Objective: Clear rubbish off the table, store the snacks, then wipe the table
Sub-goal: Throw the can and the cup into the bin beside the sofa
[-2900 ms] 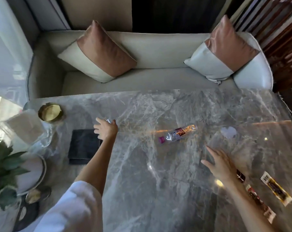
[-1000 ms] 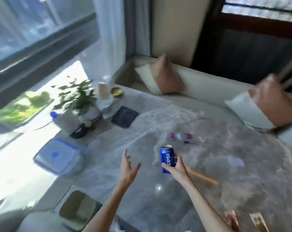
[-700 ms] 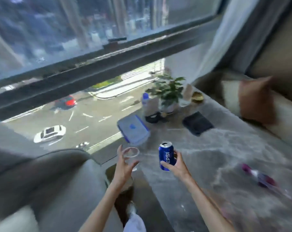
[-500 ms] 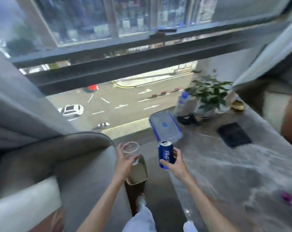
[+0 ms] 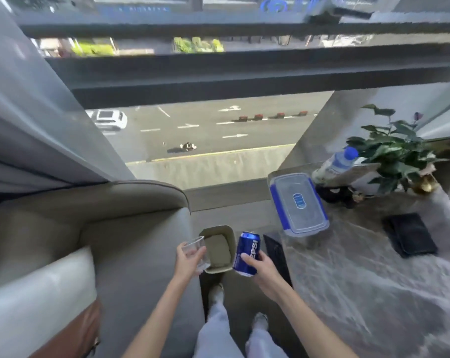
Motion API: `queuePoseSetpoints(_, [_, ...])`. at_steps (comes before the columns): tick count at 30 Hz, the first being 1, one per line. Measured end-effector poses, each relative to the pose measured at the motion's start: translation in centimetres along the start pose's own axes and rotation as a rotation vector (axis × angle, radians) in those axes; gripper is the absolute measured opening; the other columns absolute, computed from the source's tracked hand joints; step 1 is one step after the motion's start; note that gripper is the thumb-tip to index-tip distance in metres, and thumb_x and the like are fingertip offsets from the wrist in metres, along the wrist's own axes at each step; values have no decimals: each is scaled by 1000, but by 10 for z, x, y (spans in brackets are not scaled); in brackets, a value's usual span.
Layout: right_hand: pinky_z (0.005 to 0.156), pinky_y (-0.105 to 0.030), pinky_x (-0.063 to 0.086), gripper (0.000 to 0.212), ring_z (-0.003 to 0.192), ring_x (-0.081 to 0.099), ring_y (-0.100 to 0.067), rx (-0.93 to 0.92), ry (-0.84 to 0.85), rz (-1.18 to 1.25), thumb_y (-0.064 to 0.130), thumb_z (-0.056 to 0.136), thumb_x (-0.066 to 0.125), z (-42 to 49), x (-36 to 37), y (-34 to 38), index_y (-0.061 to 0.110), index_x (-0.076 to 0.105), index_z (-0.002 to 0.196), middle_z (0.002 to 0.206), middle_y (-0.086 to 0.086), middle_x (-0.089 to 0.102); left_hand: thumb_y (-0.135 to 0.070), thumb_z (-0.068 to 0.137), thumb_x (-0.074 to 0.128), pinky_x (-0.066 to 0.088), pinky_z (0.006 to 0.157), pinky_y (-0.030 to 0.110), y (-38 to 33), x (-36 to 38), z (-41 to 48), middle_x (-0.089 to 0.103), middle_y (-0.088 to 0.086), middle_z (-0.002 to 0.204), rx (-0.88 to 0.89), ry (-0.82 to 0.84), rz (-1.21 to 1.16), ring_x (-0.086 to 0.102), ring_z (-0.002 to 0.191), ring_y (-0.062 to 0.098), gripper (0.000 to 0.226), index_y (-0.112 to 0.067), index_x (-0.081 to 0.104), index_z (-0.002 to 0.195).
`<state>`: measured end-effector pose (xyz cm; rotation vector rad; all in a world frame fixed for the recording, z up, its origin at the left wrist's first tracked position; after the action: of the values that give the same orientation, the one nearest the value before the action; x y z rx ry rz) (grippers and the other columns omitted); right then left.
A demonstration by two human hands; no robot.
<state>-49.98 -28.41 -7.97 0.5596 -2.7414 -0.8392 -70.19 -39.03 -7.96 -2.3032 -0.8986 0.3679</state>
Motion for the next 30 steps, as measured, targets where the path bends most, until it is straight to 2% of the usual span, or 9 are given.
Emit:
queuePoseSetpoints(3, [104,-48,47,48,106,68,-30,87,-24,80,17,83,73,43,2,-9,8,56,126,115,-16,71,-9,88,66,54,79,48,19,8,41,43,19,139,-89,-15,-98,51,107,24,50,-9,31,124])
queuePoseSetpoints(6, [106,-48,47,49,109,67,-28,143,-68,0,23,82,75,102,0,-33,13,55,126,118,-12,70,-11,87,68,51,92,57,55,13,97,45,19,136,-185,-61,-115,53,106,24,57,0,31,130])
queuePoseSetpoints(9, [103,-49,49,53,107,68,-26,190,-77,-115,29,80,77,172,-1,-77,15,54,126,117,-9,70,-17,88,68,55,78,45,107,14,164,50,14,124,-233,-102,-114,57,93,17,57,-2,33,131])
queuePoseSetpoints(12, [100,-45,51,54,106,67,-25,208,-131,-227,31,80,77,247,-7,-126,13,53,125,117,-8,68,-25,87,68,52,63,31,165,19,230,51,2,113,-294,-101,-46,56,83,9,51,-11,34,122])
queuePoseSetpoints(16, [84,-33,52,56,100,66,-21,207,-142,-381,24,81,76,337,-16,-184,8,49,126,114,-8,66,-33,86,69,51,73,37,232,34,312,53,1,115,-346,-50,113,57,94,16,53,-17,34,122])
queuePoseSetpoints(18, [86,-34,51,57,100,64,-20,205,-170,-442,23,80,77,376,-24,-206,8,48,127,114,-7,65,-36,83,70,49,78,34,256,44,348,59,4,116,-297,-75,228,59,93,18,47,-20,37,112])
queuePoseSetpoints(21, [97,-40,50,53,103,63,-22,199,-176,-557,25,79,77,429,-32,-228,12,49,122,114,-5,64,-44,81,68,39,78,27,282,63,391,61,5,118,-235,-112,494,60,106,27,50,-14,43,112])
queuePoseSetpoints(26, [103,-45,48,63,112,60,-25,229,-230,-592,28,80,76,491,-42,-252,12,44,131,122,-6,62,-40,86,66,45,86,37,314,80,442,57,14,129,-277,-233,666,56,119,33,53,-8,42,121])
queuePoseSetpoints(30, [95,-37,49,59,104,60,-24,242,-279,-691,31,79,76,531,-41,-271,14,46,127,120,-7,63,-37,86,66,47,90,42,334,81,479,54,14,131,-295,-273,719,56,120,34,53,-8,41,122])
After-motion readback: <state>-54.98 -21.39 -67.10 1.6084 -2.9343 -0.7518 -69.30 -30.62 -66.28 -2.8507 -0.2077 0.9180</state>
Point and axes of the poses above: each hand's wrist, its own z-axis towards the middle knuckle, its own x-axis out of the palm, y = z × x, the point moved 7 cm from there along z, towards the middle knuckle
